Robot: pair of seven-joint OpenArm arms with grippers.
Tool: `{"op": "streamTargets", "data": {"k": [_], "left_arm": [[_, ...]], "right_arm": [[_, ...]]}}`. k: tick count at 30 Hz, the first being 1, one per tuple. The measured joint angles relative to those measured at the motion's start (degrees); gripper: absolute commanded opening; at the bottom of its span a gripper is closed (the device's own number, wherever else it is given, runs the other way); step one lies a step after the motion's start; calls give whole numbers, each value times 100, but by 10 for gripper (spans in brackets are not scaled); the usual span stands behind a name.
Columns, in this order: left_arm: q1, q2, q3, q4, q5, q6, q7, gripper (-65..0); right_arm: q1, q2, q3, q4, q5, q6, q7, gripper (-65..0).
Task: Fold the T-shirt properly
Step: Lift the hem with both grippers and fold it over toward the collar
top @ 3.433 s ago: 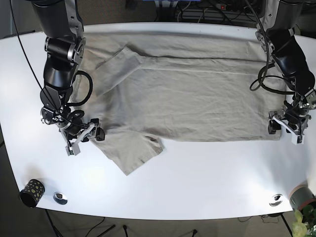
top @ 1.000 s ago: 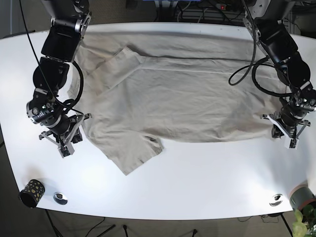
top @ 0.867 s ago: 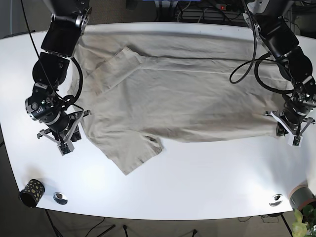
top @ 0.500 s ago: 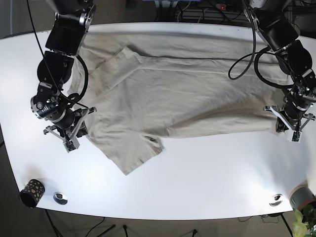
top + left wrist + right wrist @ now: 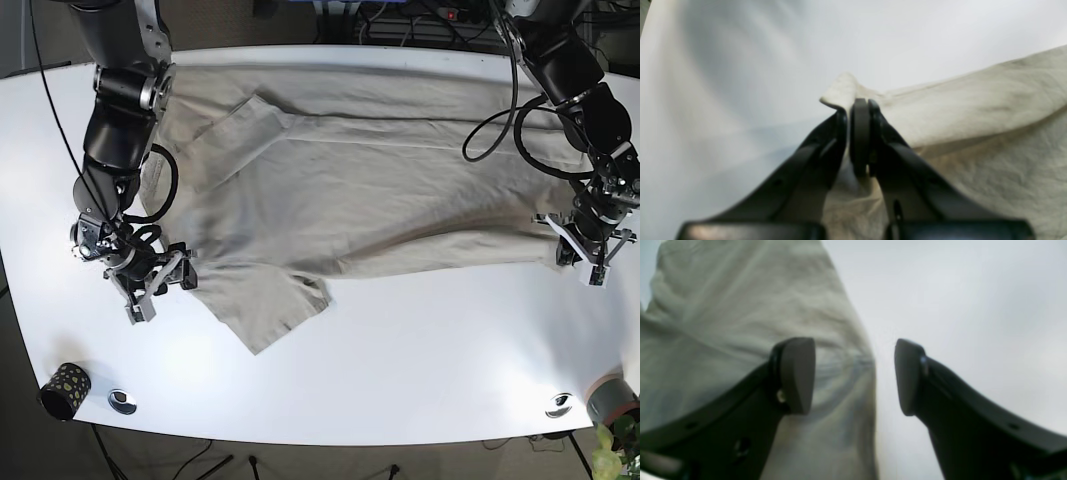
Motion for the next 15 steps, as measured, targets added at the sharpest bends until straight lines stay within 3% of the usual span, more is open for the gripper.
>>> {"op": "streamTargets", "data": {"k": [9, 15], "left_arm": [[0, -15, -2, 0, -7, 0, -2, -650], [2, -15, -2, 0, -7, 0, -4, -650]], "right_arm": [[81, 138, -4, -1008, 35, -20, 732, -292], [76, 46, 0, -1025, 22, -39, 761, -295]]}}
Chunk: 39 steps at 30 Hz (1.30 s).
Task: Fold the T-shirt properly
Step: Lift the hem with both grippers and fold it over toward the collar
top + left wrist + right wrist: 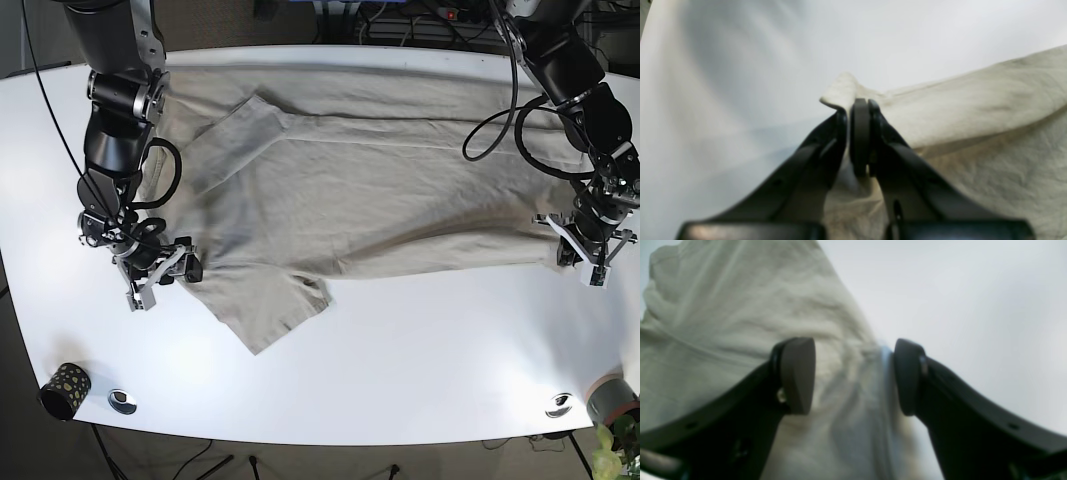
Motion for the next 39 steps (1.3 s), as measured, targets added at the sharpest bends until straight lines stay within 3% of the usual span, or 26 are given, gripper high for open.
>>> {"op": "streamTargets", "data": {"k": [3, 10, 20, 39], "left_arm": [[-2, 4, 2, 0, 0, -2, 2, -650], [-79, -125, 22, -138, -2, 0, -22, -650], [-562, -363, 9, -1224, 33, 0, -92, -650], [-820, -330, 256, -664, -50, -2, -181, -650]], "right_arm": [[13, -92, -9, 0, 15, 4, 17, -341], [15, -122, -9, -13, -4, -2, -9, -642], [-50, -173, -7, 337, -33, 7, -160, -650], [-1134, -240, 13, 4127, 81, 63, -2159, -650]]}}
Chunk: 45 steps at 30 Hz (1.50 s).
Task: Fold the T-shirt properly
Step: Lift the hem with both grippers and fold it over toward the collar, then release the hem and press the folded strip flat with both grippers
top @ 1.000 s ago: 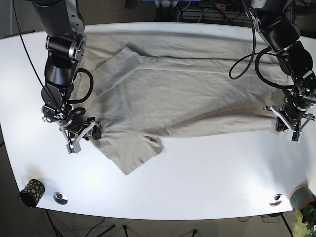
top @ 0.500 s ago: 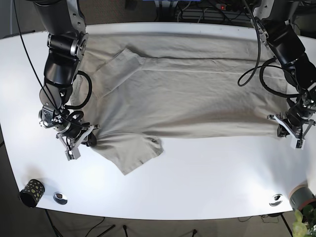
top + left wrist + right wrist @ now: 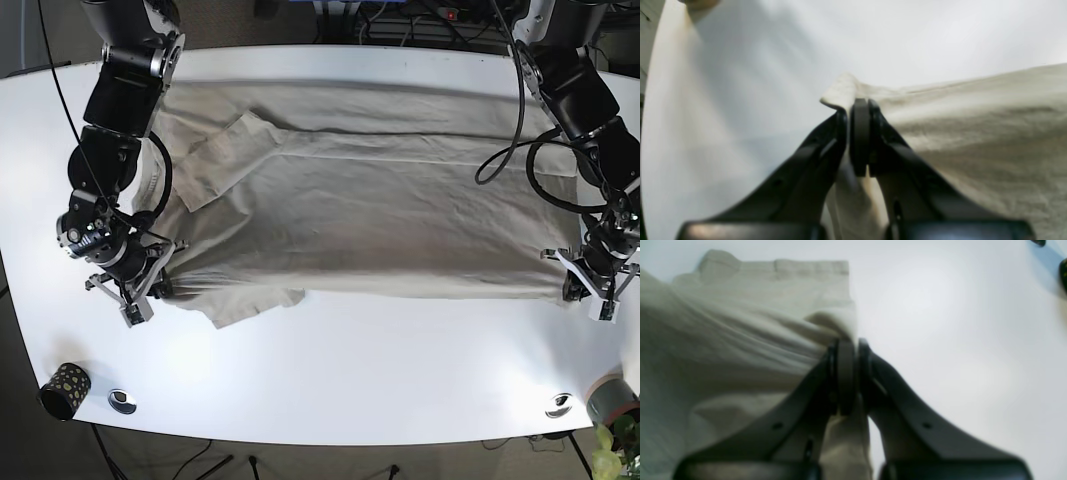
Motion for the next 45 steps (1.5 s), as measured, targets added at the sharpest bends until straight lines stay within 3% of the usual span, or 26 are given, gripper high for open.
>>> {"op": "streamTargets", "data": {"k": [7, 18, 30, 40, 43, 45], "left_arm": [[391, 0, -7, 249, -13, 0, -11, -650], [1259, 2, -28, 960, -17, 0, -11, -650], [2203, 127, -369, 1460, -35, -2, -15, -650], [2719, 131, -389, 1471, -35, -2, -13, -650], [2822, 129, -389, 1471, -22, -2, -9, -644], [2841, 133, -389, 1471, -13, -2, -9, -607]], "right_arm": [[-695, -26, 17, 1318, 55, 17, -555, -650], [-1930, -306, 63, 2990, 9, -2, -1069, -650], [-2730, -756, 588, 3117, 22, 0, -1102, -650], [-3036, -780, 651, 3117, 22, 2, -1091, -650], [-3080, -782, 651, 3115, 26, 2, -1058, -545], [-3126, -782, 654, 3112, 22, 2, -1064, -417]]}}
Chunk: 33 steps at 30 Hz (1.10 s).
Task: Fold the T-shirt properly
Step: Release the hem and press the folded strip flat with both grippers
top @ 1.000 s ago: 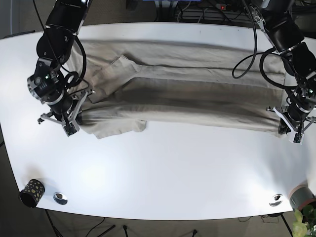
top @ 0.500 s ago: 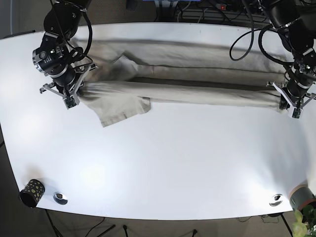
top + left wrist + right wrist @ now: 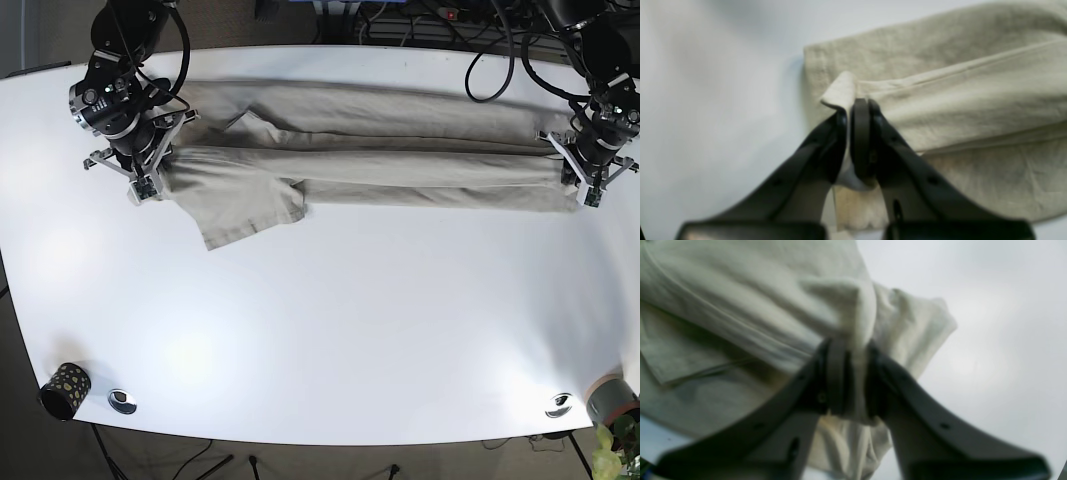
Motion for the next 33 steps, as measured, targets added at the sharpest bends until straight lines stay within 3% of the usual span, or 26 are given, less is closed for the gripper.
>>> {"op": "streamTargets", "data": {"k": [2, 4, 6, 8, 16, 20, 29, 33], "left_arm": [[0, -4, 4, 0, 0, 0, -2, -519], [2, -7, 11, 0, -2, 0, -4, -372], [13, -4, 11, 0, -2, 0, -4, -243], [11, -4, 11, 0, 2, 0, 2, -169], [-155, 46, 20, 4, 7, 0, 17, -226], [-295, 245, -2, 15, -2, 2, -28, -229], [-286, 483, -4, 11, 63, 20, 2, -226], [-223, 529, 26, -2, 31, 0, -2, -226]], "right_arm": [[-44, -17, 66, -2, 7, -2, 0, -328], [-48, -153, 203, -4, -2, -2, -2, -250], [-35, -295, 352, -4, 0, -2, -7, -216], [-4, -378, 415, -4, 0, -2, -11, -208], [623, -361, 304, -76, -9, -4, -31, -208], [1036, -365, -90, -544, -37, 20, -28, -208], [1963, -350, -57, -1875, -81, -17, -15, -282], [2317, -361, -68, -2393, -61, -15, 4, -281]]}}
